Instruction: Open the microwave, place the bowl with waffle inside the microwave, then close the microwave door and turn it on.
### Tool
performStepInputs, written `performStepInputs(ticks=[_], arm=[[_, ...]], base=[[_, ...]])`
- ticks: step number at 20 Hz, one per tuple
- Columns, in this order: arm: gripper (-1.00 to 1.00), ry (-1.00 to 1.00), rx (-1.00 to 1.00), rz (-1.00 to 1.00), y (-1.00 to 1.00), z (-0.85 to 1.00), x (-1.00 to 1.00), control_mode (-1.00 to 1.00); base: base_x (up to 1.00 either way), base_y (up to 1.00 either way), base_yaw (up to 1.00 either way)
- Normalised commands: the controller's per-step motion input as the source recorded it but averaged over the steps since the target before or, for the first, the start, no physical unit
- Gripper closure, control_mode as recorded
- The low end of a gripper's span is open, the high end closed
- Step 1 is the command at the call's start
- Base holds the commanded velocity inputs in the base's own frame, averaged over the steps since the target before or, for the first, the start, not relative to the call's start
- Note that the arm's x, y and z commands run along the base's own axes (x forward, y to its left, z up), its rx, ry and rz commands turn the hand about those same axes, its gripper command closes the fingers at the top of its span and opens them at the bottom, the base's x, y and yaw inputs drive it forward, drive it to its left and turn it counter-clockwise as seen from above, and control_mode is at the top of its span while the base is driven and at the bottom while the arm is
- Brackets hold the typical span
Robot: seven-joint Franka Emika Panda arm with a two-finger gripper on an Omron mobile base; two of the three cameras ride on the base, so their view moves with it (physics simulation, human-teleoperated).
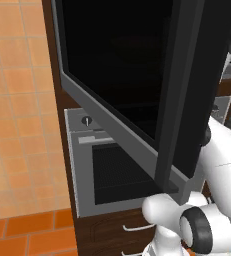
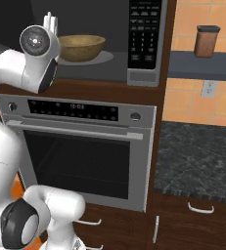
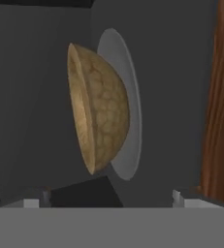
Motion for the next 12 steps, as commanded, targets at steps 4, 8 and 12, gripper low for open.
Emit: performStepInputs(ticks=[4,8,12], arm=[[1.00,0.00,0.01,-0.01,-0.05,0.01,-1.00,-1.00],[1.00,-0.05,0.02,0.00,-0.25,0.02,-1.00,-1.00],[1.00,-0.12,0.00,0.01,-0.09,0.01,-1.00,-1.00]], base=[[0.00,0.00,0.00],[0.00,0.00,0.00],[0.00,0.00,0.00]])
